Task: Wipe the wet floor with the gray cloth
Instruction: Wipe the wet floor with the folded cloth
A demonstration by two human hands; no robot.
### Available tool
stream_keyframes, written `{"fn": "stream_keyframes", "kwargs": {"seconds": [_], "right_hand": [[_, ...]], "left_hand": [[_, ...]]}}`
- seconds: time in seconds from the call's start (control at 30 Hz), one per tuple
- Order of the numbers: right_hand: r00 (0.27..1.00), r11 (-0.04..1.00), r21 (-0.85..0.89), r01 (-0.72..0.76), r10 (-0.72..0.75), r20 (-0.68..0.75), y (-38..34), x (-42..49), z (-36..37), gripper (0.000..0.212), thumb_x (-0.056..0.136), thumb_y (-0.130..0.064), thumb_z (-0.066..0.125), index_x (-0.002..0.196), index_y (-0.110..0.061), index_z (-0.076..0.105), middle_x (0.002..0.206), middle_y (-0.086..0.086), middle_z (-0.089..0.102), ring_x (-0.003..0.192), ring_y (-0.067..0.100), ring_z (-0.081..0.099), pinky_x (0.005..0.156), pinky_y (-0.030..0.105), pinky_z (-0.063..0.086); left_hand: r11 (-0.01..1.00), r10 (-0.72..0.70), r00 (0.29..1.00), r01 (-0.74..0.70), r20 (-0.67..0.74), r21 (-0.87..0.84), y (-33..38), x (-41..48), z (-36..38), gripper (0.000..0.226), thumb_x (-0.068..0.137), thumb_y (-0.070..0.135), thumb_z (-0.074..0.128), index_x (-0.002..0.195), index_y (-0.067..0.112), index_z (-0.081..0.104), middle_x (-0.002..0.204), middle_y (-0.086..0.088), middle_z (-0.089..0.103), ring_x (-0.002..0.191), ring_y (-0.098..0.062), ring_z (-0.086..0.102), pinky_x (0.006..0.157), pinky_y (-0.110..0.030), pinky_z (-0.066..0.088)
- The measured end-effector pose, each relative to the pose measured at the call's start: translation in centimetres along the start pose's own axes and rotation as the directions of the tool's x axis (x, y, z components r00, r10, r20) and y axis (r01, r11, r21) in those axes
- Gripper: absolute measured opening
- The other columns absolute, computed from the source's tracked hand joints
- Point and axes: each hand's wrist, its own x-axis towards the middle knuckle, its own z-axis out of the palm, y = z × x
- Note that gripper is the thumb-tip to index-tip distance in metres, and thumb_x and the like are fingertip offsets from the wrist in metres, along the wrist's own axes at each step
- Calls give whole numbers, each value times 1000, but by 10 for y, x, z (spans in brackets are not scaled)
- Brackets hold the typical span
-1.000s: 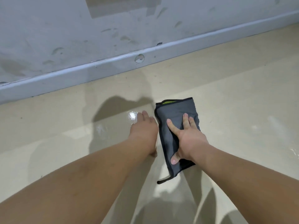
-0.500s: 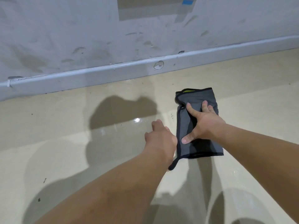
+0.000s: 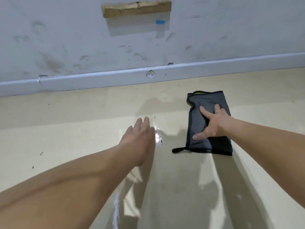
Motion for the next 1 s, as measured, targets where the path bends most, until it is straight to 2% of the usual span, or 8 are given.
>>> {"fn": "stream_keyframes", "kwargs": {"seconds": [0.13, 0.2, 0.33, 0.47, 0.63, 0.77, 0.87, 1.0], "right_hand": [[999, 998, 58, 21, -19, -35, 90, -35, 27, 150, 43, -90, 75, 154, -53, -19, 167, 5, -29, 156, 29, -18, 124, 54, 21], [997, 997, 66, 34, -30, -73, 121, -53, 47, 148, 44, -91, 74, 153, -55, -19, 166, 2, -29, 156, 26, -19, 121, 52, 29], [976, 986, -8, 167, -166, -144, 145, -96, 95, 143, 52, -86, 75, 153, -53, -21, 164, 2, -36, 154, 25, -24, 115, 45, 37], [943, 954, -72, 292, -300, -143, 175, -142, 136, 139, 57, -81, 77, 154, -53, -20, 162, 2, -38, 153, 23, -27, 115, 39, 36], [945, 951, -98, 293, -303, -121, 192, -131, 123, 140, 48, -81, 79, 150, -63, -16, 164, -7, -34, 154, 14, -24, 112, 39, 42], [976, 977, -99, 188, -197, -94, 190, -82, 74, 142, 45, -86, 78, 150, -64, -15, 166, -11, -30, 155, 13, -20, 112, 45, 40], [990, 997, -35, 66, -70, -120, 190, -47, 39, 143, 41, -96, 69, 151, -62, -15, 167, -10, -25, 156, 14, -15, 115, 48, 34], [985, 981, 173, -83, 107, -134, 217, -25, 25, 144, 37, -105, 56, 154, -57, -13, 169, -5, -22, 157, 19, -13, 122, 53, 22]], "left_hand": [[995, 81, 997, -80, 19, -61, 63, 6, -41, 88, 82, 22, 75, 153, 12, 24, 164, -12, 14, 152, -31, 16, 106, -34, 41], [987, 114, 993, -113, 6, -115, 106, 14, -64, 63, 82, 18, 71, 137, 15, 41, 140, -5, 39, 135, -26, 36, 88, -33, 45], [944, 98, 995, -94, -2, -315, 185, 16, -81, 25, 83, 9, 51, 105, 20, 45, 117, -1, 45, 114, -23, 47, 77, -36, 47], [918, 146, 981, -181, -126, -353, 241, 10, -65, 20, 82, 12, 48, 99, 23, 47, 111, 5, 46, 108, -20, 51, 76, -35, 49], [863, 154, 977, -207, -150, -460, 243, 12, -48, 22, 90, 19, 48, 112, 23, 49, 120, 8, 44, 117, -19, 47, 87, -41, 52], [885, 120, 986, -161, -120, -438, 233, 15, -49, 29, 92, 16, 51, 119, 22, 44, 124, 4, 42, 125, -23, 45, 90, -41, 52], [889, 101, 991, -131, -92, -439, 229, 19, -50, 49, 91, 15, 53, 139, 20, 40, 142, 1, 38, 134, -25, 41, 97, -41, 50], [871, 49, 991, -104, -126, -481, 235, 26, -58, 40, 93, 18, 51, 132, 20, 43, 129, 1, 42, 124, -26, 46, 89, -41, 50]]}}
